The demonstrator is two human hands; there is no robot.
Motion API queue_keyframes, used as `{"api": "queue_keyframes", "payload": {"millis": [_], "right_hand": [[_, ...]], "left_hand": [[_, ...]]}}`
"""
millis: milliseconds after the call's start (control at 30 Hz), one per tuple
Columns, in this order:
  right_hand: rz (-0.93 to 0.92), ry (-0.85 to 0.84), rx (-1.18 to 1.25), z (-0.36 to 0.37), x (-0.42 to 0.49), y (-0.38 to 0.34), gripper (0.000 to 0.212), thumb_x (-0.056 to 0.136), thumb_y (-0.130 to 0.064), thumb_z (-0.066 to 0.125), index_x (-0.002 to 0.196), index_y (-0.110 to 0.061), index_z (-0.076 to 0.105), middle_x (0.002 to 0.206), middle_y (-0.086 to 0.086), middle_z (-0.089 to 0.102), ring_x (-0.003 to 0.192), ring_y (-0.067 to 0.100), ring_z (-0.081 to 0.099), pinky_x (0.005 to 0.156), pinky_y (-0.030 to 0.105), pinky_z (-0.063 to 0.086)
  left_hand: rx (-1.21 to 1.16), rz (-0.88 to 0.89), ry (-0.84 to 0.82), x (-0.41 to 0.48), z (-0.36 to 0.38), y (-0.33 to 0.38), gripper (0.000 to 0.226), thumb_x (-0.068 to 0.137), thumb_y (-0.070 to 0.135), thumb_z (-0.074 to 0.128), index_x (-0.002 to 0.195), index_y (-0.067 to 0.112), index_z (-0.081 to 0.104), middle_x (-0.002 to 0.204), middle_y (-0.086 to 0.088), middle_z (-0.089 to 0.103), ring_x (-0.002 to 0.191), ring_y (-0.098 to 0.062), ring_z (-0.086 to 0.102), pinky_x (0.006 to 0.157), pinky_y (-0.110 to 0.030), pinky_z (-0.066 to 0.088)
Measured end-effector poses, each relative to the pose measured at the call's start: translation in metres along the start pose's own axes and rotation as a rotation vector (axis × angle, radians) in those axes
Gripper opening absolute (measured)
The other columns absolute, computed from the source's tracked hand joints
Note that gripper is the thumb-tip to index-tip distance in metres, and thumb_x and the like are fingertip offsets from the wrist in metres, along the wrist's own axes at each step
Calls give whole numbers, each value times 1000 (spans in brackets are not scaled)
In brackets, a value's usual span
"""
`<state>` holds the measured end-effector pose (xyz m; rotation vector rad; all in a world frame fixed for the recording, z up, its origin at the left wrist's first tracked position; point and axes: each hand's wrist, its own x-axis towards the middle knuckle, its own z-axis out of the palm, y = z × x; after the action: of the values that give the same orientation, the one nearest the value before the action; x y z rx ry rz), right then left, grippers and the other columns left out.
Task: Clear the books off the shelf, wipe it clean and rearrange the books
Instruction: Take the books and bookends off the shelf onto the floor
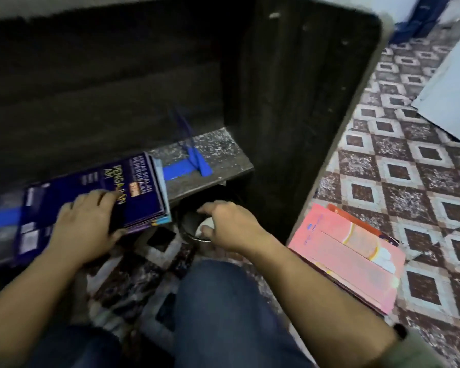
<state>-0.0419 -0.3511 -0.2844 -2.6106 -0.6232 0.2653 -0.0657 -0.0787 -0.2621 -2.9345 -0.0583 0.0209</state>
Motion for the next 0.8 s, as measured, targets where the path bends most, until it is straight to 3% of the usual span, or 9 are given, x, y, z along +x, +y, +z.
{"api": "queue_keyframes", "payload": {"millis": [100,200,300,400,500,800], "right_hand": [[-108,-28,-67,19,40,-47,45,86,-29,63,129,-20,55,126,8,55,115,30,55,90,37,49],[-187,-52,-135,46,74,-81,59,84,-24,65,139,-18,45,136,7,47,123,28,49,97,39,47],[-237,-104,-231,69,98,-101,73,86,-23,65,149,-18,30,155,7,28,139,26,32,110,39,35],[-252,-132,-323,84,113,-107,81,85,-30,68,152,-18,23,159,5,18,145,22,21,116,37,25],[-234,-110,-359,93,120,-106,87,82,-34,72,152,-20,22,157,3,23,142,22,26,114,35,25],[-174,-145,-333,82,137,-111,84,77,-54,72,148,-27,35,141,1,42,130,24,42,104,37,41]], "left_hand": [[-15,-120,-107,-11,15,-45,99,62,49,83,144,19,35,144,-12,39,129,-32,41,103,-46,40],[-48,-130,-184,-14,30,-69,97,67,50,80,145,21,30,151,-11,31,137,-28,34,108,-41,36],[-89,-99,-219,-13,45,-77,87,76,46,75,146,22,28,153,-10,29,138,-26,33,109,-37,34],[-148,-89,-258,-13,62,-81,80,83,39,70,147,23,26,156,-11,24,140,-28,31,110,-37,32],[-193,-107,-242,-12,70,-85,78,90,31,64,152,23,17,158,-10,20,142,-28,29,110,-38,32],[-127,-55,-311,-4,64,-94,67,100,32,50,155,23,12,161,-6,14,144,-23,26,110,-37,31]]}}
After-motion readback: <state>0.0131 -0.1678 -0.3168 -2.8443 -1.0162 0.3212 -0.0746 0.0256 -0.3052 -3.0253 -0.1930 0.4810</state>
